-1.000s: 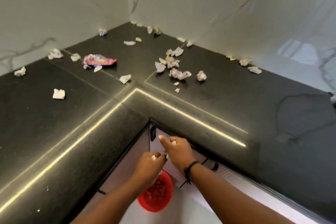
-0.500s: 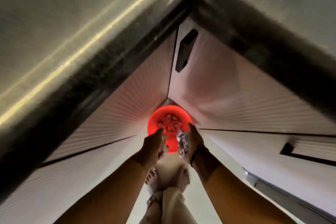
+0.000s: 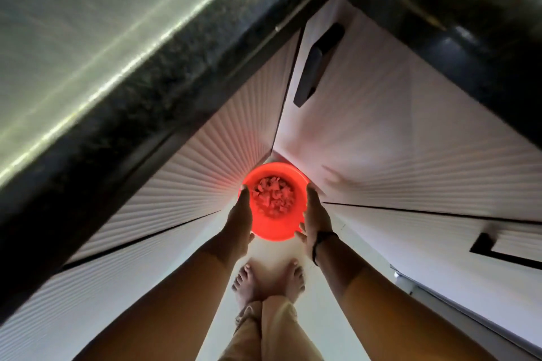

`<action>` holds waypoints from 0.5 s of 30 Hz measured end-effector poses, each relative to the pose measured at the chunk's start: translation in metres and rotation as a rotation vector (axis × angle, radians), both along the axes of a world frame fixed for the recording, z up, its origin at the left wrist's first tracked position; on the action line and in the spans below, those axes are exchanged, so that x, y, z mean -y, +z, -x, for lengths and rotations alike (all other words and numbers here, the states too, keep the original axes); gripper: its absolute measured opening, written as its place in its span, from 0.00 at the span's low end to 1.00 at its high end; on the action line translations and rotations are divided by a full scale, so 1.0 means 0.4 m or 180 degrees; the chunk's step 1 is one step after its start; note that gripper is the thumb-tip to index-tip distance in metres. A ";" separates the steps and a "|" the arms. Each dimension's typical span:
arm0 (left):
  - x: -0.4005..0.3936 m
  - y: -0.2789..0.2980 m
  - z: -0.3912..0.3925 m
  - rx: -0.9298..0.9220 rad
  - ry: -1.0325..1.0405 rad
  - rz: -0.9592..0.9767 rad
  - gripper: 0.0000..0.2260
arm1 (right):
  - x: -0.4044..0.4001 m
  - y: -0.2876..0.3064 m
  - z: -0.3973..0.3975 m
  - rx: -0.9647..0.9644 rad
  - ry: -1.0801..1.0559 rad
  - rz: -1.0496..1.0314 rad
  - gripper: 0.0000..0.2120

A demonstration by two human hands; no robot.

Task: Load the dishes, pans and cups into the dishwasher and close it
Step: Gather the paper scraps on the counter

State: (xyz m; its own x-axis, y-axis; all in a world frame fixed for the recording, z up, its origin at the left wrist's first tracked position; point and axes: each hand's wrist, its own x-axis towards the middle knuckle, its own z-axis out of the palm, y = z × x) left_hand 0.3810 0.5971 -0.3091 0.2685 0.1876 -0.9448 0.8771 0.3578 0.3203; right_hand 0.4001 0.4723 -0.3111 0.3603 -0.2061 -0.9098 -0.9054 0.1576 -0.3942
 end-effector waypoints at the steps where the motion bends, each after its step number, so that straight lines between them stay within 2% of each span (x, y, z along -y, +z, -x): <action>1: -0.001 0.021 0.011 0.0127 -0.0242 -0.0148 0.26 | 0.006 0.013 0.009 0.0185 0.0221 0.0141 0.25; 2: 0.001 0.046 0.022 0.0242 -0.0449 -0.0267 0.23 | 0.014 0.026 0.018 0.0311 0.0462 0.0270 0.21; 4: 0.012 0.104 0.039 0.0516 -0.1054 -0.0471 0.21 | 0.023 0.071 0.038 0.0604 0.0863 0.0492 0.22; 5: 0.018 0.126 0.050 0.0638 -0.1354 -0.0479 0.22 | 0.029 0.097 0.049 0.0744 0.1077 0.0578 0.23; 8: 0.037 0.217 0.071 0.0890 -0.1980 -0.0537 0.36 | 0.043 0.197 0.070 0.1069 0.1428 0.0789 0.24; 9: 0.046 0.259 0.078 0.0923 -0.2098 -0.0555 0.37 | 0.047 0.246 0.074 0.1136 0.1443 0.0778 0.24; 10: 0.052 0.301 0.082 0.0986 -0.2154 -0.0553 0.36 | 0.053 0.295 0.076 0.1143 0.1417 0.0772 0.23; 13: 0.062 0.440 0.088 0.1389 -0.2406 -0.0542 0.21 | 0.070 0.450 0.095 0.1259 0.1381 0.0672 0.17; 15: 0.063 0.534 0.094 0.1894 -0.2551 -0.0664 0.26 | 0.085 0.551 0.114 0.1462 0.1325 0.0550 0.08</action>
State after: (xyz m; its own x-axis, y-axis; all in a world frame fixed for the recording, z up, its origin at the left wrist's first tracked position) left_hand 0.3435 0.5719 -0.0954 0.8029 -0.1083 -0.5862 0.5123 -0.3776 0.7714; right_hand 0.3547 0.4384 -0.0908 0.7868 -0.0949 -0.6099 -0.6099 -0.2711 -0.7447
